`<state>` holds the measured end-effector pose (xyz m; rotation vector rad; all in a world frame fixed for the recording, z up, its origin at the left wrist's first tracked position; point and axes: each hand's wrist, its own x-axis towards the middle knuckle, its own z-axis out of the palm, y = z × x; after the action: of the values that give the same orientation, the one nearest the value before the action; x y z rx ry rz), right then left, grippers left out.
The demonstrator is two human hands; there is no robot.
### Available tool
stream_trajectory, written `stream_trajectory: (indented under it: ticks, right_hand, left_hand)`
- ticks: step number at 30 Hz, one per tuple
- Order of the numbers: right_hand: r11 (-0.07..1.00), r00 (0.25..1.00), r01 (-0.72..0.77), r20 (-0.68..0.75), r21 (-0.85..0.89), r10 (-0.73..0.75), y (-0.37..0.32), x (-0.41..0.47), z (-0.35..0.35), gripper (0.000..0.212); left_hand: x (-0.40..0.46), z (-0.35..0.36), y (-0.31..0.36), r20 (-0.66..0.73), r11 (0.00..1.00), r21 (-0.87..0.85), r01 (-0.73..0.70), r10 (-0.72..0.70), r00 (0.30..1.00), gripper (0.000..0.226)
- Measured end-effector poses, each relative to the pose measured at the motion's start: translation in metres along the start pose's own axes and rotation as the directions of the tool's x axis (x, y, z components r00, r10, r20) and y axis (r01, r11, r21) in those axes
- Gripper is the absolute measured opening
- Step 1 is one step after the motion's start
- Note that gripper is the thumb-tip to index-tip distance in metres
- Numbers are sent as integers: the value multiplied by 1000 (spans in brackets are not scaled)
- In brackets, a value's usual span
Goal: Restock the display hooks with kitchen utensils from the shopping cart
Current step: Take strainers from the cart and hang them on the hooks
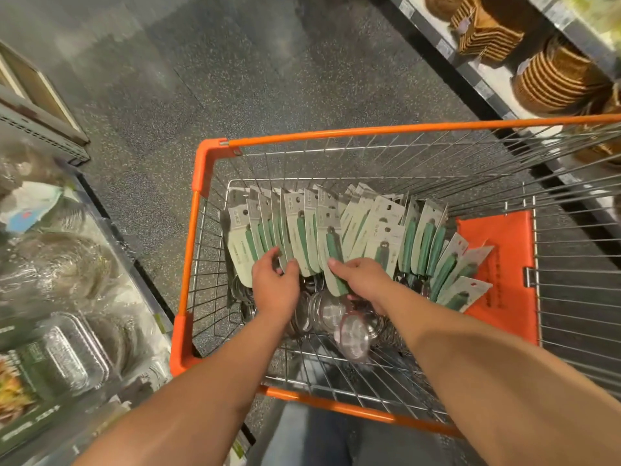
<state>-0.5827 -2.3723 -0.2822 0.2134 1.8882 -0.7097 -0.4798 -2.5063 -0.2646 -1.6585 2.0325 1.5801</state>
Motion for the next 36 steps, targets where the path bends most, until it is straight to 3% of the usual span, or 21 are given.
stream_trajectory:
  ticks: [4, 10, 13, 19, 23, 26, 30, 34, 36]
  right_hand:
    - [999, 1000, 26, -10, 22, -26, -12, 4, 10, 92]
    - [966, 1000, -24, 16, 257, 21, -15, 5, 22, 98]
    - [938, 994, -87, 95, 335, 58, -17, 8, 22, 103]
    - [900, 986, -115, 158, 420, 52, -2, 21, 22, 122]
    - [879, 975, -109, 221, 465, 4, 3, 24, 30, 138]
    - [872, 974, -128, 227, 473, 20, 6, 23, 34, 139]
    - [862, 969, -128, 248, 491, 2, -1, 7, 25, 137]
    - [871, 965, -84, 258, 485, -50, -11, -13, 7, 131]
    - [891, 961, -44, 261, 453, -86, -22, -33, -6, 117]
  left_hand:
    - [5, -2, 7, 48, 1000, 17, 0, -1, 999, 45]
    - [15, -3, 6, 143, 998, 54, 35, -42, 989, 48]
    - [14, 6, 6, 166, 993, -10, 116, -112, 980, 49]
    - [0, 22, 2, 188, 988, -113, 109, -86, 978, 43]
    - [-2, 24, 2, 254, 936, -243, 254, -191, 948, 47]
    - [11, 17, -1, 297, 909, -248, 334, -257, 920, 62]
    - [29, 21, -23, 391, 847, -299, 439, -311, 866, 126]
    - [6, 7, 12, 412, 879, -322, 353, -205, 888, 123]
    - [-12, -2, 35, 407, 888, -346, 304, -150, 901, 124]
